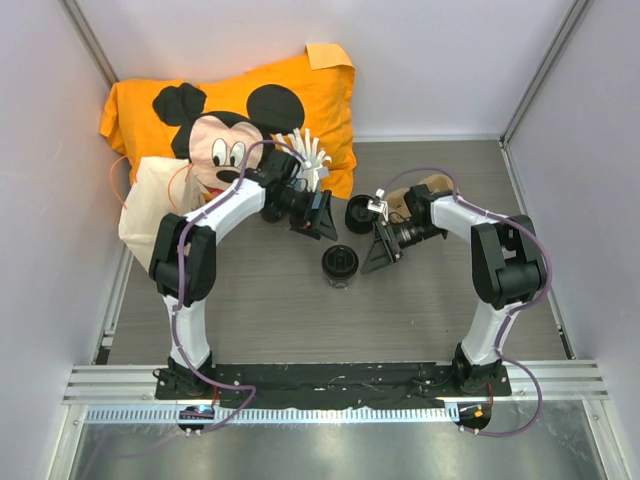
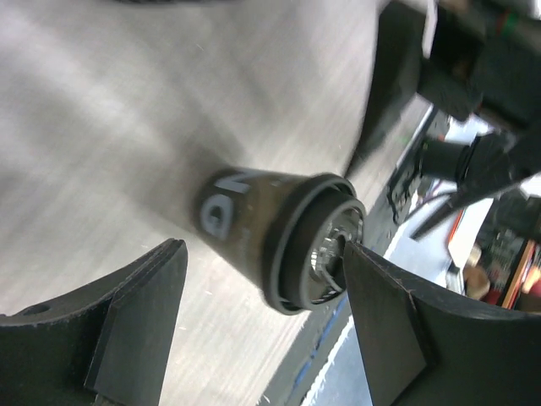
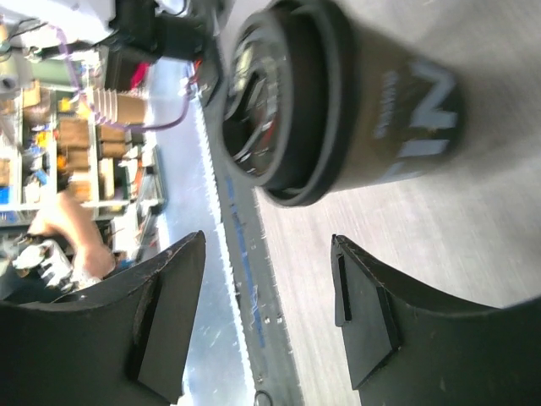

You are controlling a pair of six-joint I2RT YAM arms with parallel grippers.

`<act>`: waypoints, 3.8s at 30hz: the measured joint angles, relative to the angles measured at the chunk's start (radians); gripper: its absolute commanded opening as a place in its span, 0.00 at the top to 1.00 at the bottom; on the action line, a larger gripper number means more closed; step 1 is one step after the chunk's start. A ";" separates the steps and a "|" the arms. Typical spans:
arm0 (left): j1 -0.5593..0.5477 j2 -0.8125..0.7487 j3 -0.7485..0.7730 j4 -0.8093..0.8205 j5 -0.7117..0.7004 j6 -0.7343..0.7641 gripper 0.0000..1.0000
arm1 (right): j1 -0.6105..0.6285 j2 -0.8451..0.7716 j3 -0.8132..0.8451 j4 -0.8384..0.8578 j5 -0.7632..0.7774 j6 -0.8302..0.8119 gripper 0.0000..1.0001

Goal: Pack the takeout coffee

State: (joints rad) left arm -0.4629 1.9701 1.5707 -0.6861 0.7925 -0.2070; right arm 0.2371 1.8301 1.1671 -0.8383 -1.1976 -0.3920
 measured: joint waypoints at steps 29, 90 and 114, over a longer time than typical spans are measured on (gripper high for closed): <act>-0.008 0.032 -0.048 0.201 0.010 -0.129 0.21 | 0.042 -0.093 -0.203 0.216 0.065 0.158 0.31; 0.025 -0.019 -0.152 0.106 -0.074 -0.036 0.20 | 0.072 -0.126 -0.146 0.542 0.254 0.380 0.30; 0.027 -0.050 -0.160 0.121 -0.066 -0.045 0.19 | 0.184 -0.170 -0.154 0.553 0.236 0.402 0.30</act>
State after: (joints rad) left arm -0.4358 1.9198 1.4109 -0.5655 0.7261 -0.2520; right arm 0.4213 1.6604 1.0126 -0.2855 -0.9619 0.0097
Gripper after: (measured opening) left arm 0.805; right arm 0.697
